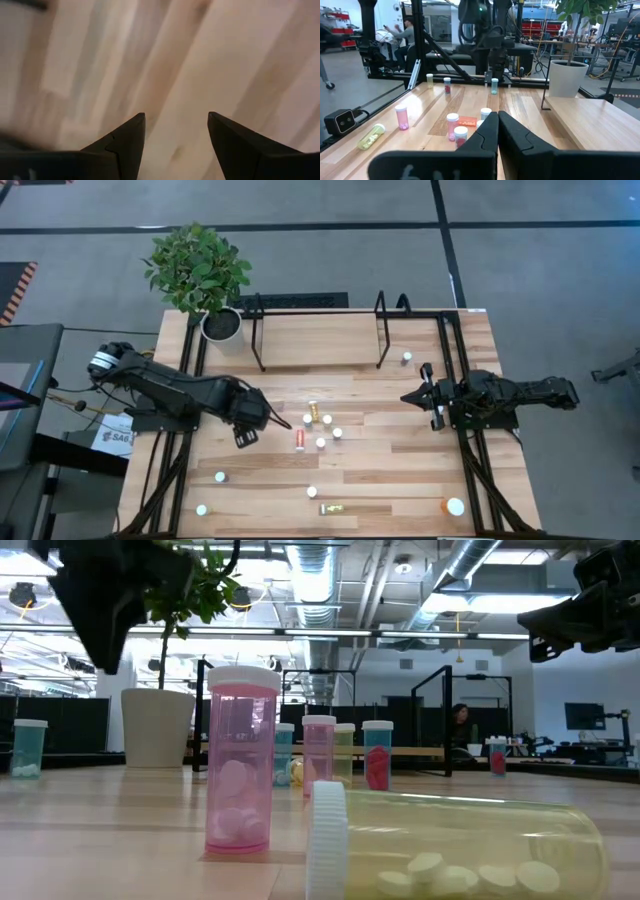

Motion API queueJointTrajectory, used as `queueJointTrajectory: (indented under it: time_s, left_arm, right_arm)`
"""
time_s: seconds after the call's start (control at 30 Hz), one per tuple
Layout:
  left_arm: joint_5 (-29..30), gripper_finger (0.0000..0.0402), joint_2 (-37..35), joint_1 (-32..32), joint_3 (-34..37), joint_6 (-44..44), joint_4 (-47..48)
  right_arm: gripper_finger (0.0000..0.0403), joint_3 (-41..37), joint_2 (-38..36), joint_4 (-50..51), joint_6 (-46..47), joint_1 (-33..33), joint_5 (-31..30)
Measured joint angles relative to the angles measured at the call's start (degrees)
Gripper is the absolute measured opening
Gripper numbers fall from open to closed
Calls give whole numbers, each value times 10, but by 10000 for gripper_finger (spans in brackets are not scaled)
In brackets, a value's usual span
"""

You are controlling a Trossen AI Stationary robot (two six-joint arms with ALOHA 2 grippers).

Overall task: Pick and place medicine bottles onto shelf by color
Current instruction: Put the blue pill bottle on the shelf

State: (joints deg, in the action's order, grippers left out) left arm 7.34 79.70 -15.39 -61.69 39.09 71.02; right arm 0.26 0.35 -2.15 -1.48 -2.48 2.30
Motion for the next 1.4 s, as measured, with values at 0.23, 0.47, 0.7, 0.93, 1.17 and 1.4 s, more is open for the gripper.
queueJointTrajectory:
  time_s: [0.23, 0.47, 0.7, 0.93, 1.17, 1.4]
  left_arm:
    - [32, 233, -3, 15, 0, 5, 50]
    - [62, 258, -11, 21, 45, 48, 74]
    - [26, 255, -51, 29, 106, 87, 47]
    - [-10, 254, -117, 30, 184, 165, -25]
    - [-21, 254, -133, 30, 223, 234, -53]
    - [-21, 254, -133, 30, 246, 253, -76]
  right_arm:
    - [26, 0, 0, 0, 0, 0, 0]
    - [26, 0, 0, 0, 0, 0, 0]
    - [26, 0, 0, 0, 0, 0, 0]
    - [26, 0, 0, 0, 0, 0, 0]
    - [26, 0, 0, 0, 0, 0, 0]
    - [26, 0, 0, 0, 0, 0, 0]
